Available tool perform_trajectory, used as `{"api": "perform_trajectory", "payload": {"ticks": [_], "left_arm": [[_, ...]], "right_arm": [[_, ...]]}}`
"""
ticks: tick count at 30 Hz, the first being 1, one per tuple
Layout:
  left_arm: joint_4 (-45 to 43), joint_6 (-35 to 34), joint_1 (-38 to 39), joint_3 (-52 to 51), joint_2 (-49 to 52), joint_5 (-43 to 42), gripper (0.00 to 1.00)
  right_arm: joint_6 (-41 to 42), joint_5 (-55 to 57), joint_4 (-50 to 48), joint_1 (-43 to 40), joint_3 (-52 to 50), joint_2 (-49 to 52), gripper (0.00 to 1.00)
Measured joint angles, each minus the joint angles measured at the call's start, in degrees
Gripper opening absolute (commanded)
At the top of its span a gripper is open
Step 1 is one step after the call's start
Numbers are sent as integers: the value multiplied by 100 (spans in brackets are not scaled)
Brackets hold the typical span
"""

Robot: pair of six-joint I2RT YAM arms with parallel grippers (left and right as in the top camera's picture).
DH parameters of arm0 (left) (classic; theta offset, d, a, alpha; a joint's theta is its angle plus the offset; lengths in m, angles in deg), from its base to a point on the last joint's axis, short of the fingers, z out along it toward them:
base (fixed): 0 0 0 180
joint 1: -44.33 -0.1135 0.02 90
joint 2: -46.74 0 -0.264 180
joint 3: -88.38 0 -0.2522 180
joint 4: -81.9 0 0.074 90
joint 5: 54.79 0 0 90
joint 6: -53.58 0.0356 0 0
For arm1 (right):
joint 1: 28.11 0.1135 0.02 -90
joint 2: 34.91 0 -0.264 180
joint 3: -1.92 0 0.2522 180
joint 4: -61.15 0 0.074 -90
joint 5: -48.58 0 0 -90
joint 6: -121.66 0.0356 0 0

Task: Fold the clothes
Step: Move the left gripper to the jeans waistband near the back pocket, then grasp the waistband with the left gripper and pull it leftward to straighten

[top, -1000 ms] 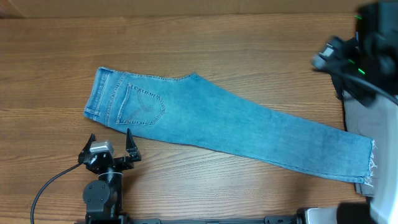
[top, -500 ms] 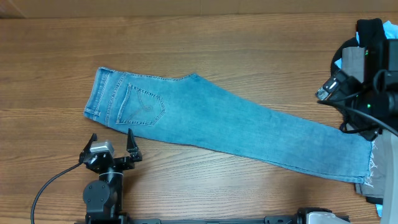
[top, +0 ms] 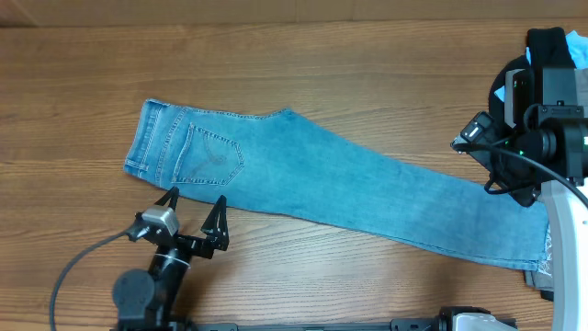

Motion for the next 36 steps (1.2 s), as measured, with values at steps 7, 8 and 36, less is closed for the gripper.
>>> {"api": "perform_trajectory", "payload": {"ticks": [7, 8, 36], "left_arm": [[1399, 262, 0, 2662, 2459, -343, 100], [1440, 319, 0, 2977, 2824, -459, 100], [2494, 1781, -28, 6384, 9114, 1622, 97]], "right_arm": [[2, -7, -94, 0, -22, 4, 100], [-2, -11, -92, 0, -22, 4, 100], [0, -15, -105, 0, -22, 4, 100]]}}
